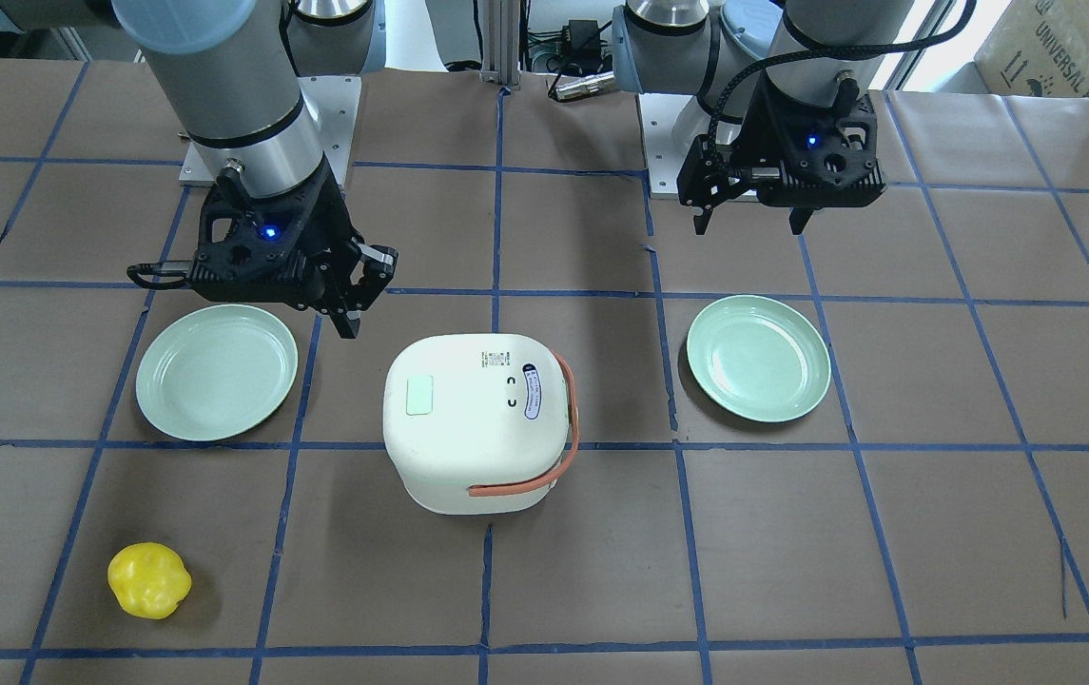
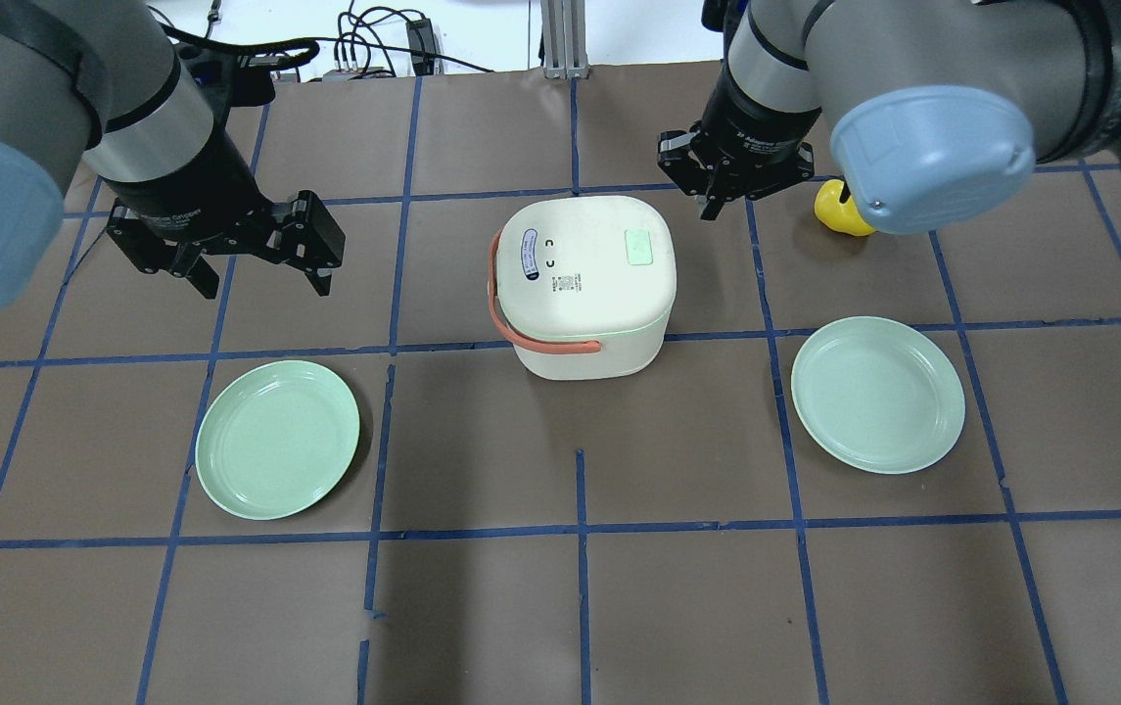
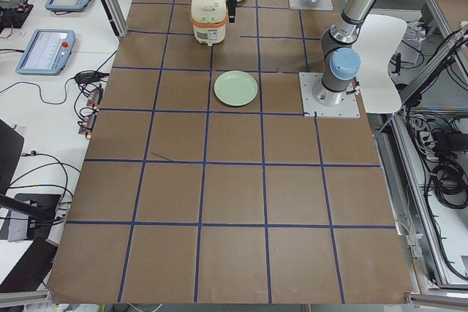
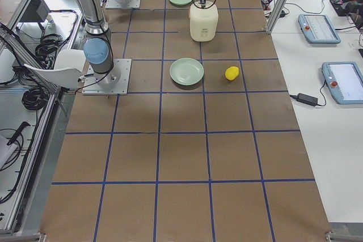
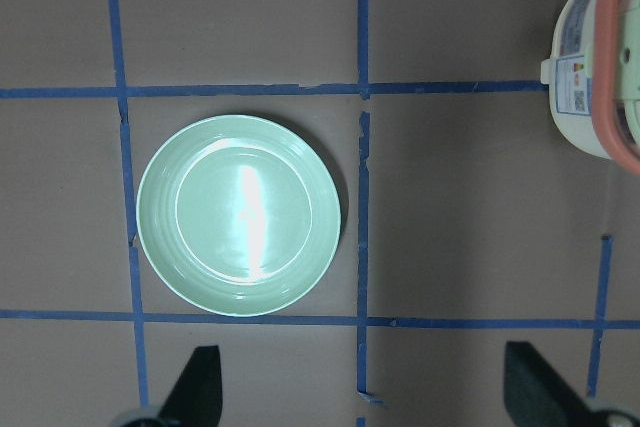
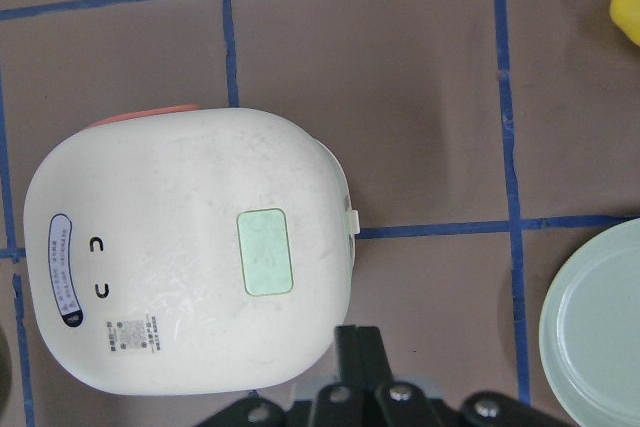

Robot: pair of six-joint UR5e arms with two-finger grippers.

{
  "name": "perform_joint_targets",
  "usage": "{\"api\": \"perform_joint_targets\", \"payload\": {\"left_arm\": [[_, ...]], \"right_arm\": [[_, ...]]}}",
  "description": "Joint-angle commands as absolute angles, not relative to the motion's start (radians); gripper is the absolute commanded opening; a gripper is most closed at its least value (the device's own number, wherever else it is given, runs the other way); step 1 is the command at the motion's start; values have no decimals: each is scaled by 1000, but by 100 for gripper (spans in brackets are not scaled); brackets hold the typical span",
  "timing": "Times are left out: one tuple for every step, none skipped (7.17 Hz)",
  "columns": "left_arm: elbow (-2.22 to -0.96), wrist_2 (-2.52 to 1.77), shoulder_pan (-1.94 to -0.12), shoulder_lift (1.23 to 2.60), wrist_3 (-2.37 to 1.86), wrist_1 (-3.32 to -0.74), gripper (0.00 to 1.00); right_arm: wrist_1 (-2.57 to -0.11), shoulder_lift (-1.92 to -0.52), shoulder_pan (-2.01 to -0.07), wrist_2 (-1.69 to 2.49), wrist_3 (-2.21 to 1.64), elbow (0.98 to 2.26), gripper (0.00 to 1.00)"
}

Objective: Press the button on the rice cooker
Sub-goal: 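Move the right gripper over the rice cooker lid toward its green button, then lower the right gripper and press down on the green lid button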

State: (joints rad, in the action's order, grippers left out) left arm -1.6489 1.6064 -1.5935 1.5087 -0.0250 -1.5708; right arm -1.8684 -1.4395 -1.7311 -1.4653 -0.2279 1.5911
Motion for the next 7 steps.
{"api": "perform_joint_targets", "payload": {"left_arm": [[-1649,1609,-1591,1508,-34,-1568,100],[-1652,1615,-1589,1503,-23,-1563,100],[-1654,1615,-1589,1503,-25,-1560,100],[-1652,1615,-1588,1503,-25,-1560,100],[-1652,1614,-1586,1503,-25,-1560,100],[-1652,1614,-1586,1503,-25,-1560,100],[-1654,1617,-1586,1502,-23,-1562,100]], "right_arm": [[-1914,-1393,-1759,-1457,-229,1592,6],[-1942,-1373,-1775,-1457,-230,1591,6],[-1951,-1361,-1776,-1456,-226,1591,6],[-1966,-1344,-1779,-1456,-227,1589,7],[-1977,-1335,-1782,-1456,-224,1588,7],[-1980,-1328,-1782,-1456,-222,1589,7],[-1999,-1321,-1786,-1456,-222,1591,7]]}}
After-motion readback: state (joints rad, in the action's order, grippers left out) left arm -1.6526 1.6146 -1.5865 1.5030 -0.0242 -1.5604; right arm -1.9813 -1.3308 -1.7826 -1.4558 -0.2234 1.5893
